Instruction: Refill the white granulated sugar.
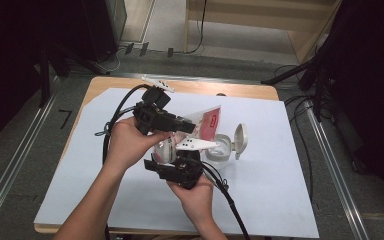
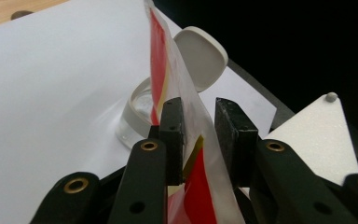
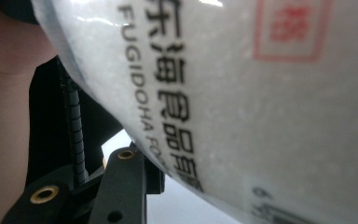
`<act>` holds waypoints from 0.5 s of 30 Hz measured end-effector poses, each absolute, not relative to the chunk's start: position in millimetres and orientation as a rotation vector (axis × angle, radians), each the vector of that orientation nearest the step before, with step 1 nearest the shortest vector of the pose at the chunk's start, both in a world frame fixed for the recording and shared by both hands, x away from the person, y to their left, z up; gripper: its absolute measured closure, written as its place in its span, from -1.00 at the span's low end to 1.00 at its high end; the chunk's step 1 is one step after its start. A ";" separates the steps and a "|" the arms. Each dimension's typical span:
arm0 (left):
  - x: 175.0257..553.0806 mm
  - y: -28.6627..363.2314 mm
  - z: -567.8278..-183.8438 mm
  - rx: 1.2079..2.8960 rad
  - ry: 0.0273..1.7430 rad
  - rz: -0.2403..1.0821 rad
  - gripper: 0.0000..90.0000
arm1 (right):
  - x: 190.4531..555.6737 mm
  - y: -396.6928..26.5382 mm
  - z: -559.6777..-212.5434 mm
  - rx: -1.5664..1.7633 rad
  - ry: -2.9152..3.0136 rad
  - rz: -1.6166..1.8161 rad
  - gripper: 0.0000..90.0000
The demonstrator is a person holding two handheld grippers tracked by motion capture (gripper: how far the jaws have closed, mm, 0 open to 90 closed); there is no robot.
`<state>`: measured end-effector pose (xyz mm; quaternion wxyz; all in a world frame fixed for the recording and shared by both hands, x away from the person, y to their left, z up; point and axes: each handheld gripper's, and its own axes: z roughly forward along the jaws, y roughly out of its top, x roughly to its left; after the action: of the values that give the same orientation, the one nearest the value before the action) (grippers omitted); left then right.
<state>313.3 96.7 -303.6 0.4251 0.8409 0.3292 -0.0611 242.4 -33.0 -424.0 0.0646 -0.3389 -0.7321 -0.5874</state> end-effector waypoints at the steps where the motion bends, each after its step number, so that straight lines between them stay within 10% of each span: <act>1: 313.2 96.8 -303.7 2.100 0.824 -0.153 0.65 | 242.2 -32.7 -424.2 -1.020 -2.220 -1.771 0.39; 15: 314.2 94.1 -307.1 2.100 0.817 -0.171 0.66 | 239.4 -33.3 -426.4 -1.036 -2.259 -1.762 0.39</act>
<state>314.2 94.1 -307.1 0.4266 0.8405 0.3270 -0.0683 239.4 -33.3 -426.4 0.0474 -0.3396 -0.7407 -0.5778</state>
